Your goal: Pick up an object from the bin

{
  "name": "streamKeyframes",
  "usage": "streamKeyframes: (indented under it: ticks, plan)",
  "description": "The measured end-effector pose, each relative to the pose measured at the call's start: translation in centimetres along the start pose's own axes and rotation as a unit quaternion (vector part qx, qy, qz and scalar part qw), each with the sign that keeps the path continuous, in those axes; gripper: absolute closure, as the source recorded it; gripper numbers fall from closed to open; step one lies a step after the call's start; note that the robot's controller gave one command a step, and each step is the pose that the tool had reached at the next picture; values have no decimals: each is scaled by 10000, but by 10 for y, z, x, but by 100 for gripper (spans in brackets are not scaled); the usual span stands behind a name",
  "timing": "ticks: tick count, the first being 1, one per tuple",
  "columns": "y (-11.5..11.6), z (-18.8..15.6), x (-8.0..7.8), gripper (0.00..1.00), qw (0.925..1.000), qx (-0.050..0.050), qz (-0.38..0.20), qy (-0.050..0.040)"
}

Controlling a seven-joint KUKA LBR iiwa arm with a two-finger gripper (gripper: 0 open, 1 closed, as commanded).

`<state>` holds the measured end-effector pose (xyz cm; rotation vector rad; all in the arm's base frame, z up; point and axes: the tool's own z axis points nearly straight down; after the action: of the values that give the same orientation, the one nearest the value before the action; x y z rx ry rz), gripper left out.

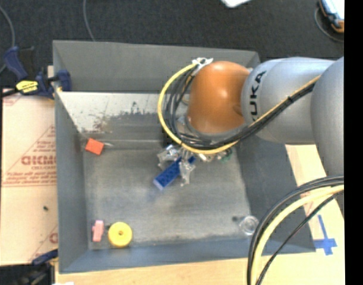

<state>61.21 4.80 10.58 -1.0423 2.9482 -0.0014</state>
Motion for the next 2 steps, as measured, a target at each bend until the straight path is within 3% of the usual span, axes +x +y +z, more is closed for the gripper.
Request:
streamKeyframes:
  ticks: [1, 2]
  plan:
    - [0, 0, 0, 100, 10000, -2, 5, 0]
    - [-11, 34, -6, 100, 10000, 5, 91, -22]
